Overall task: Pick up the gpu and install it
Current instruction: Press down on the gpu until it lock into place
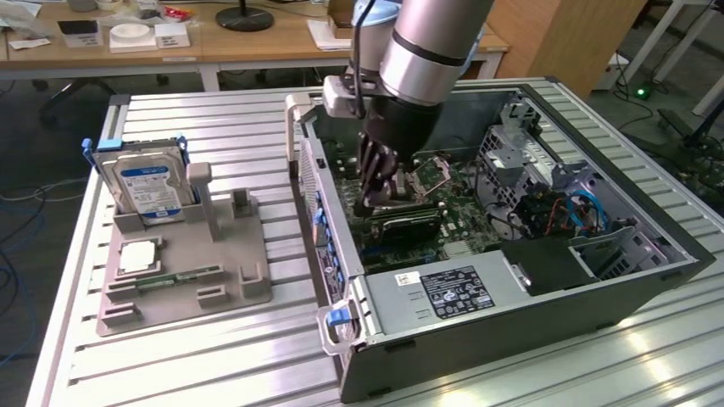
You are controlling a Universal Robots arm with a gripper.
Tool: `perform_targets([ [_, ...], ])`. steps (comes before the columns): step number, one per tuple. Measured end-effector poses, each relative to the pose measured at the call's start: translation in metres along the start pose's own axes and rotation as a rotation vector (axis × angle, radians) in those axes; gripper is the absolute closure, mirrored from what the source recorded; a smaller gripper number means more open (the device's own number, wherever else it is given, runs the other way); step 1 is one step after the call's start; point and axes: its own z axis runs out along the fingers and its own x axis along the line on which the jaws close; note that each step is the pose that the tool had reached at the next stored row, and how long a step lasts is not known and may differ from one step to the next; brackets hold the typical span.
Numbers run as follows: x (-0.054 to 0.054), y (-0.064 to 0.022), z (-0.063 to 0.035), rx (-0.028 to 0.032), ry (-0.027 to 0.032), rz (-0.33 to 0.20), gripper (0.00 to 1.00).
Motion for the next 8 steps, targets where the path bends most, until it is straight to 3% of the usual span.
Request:
perform_targets([
  [3, -0.0008, -0.0033, -0.0012, -0.0454, 0.0019, -0.002, 0.89],
  [8, -0.0013, -0.0099, -0.0029, -0.1364, 0.0057, -0.005, 0.89],
])
